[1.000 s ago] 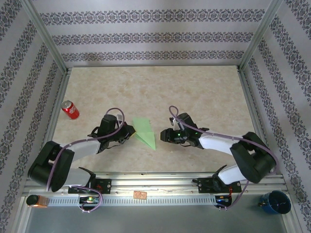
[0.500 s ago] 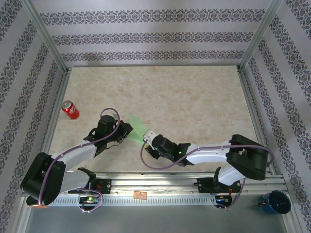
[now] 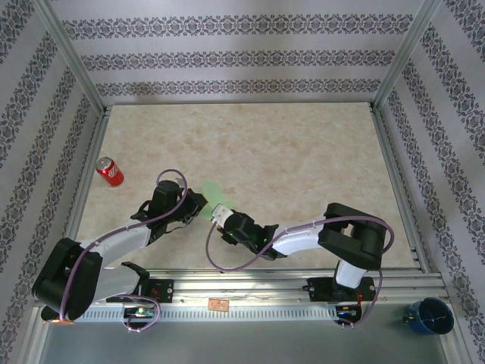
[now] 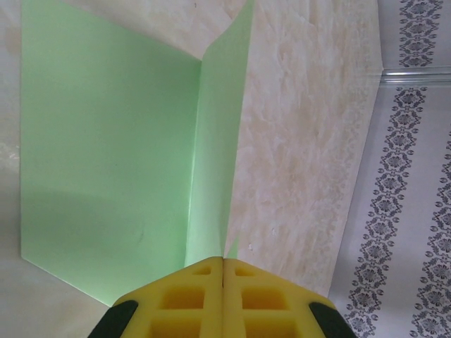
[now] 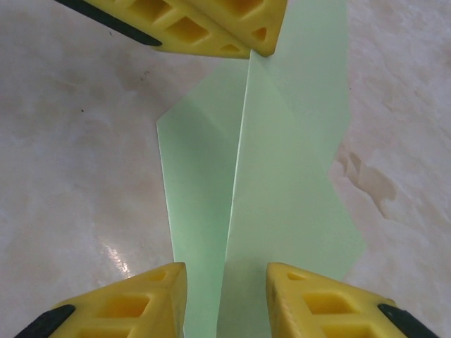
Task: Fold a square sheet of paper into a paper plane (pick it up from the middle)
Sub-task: Fourth fold the wing at the center of the table.
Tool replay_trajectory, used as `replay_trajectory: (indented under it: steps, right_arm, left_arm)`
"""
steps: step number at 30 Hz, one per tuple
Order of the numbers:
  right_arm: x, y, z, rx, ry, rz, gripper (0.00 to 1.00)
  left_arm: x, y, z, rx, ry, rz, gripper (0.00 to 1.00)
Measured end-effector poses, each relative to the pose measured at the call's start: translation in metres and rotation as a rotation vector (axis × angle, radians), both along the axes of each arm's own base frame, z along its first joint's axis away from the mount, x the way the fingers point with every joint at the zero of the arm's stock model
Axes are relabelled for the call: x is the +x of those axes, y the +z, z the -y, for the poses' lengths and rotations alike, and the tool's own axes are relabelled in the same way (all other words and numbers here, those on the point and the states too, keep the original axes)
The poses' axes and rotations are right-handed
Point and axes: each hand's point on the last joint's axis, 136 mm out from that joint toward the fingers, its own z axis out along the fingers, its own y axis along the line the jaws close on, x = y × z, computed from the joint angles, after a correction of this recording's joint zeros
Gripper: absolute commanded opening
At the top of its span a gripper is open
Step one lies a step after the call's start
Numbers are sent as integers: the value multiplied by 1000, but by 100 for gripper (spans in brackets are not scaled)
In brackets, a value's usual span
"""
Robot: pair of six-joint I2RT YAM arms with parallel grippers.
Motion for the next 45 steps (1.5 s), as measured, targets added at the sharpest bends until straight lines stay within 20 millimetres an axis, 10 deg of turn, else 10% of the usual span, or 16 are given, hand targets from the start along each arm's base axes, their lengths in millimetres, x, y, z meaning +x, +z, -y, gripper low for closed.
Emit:
replay_trajectory:
  steps: [18,34,45]
  right_arm:
    - [11,-15,6,24,-59,-59,20]
    - [10,-16,6,50,-78,-83,12]
    - [6,-17,2,65,-64,-109,13]
  left_arm:
    - [-1,-2,0,3,0,-8,0]
    - [-6,-13,-9,82,-2,-42,53]
    - [3,-22,-8,110,-19,-74,42]
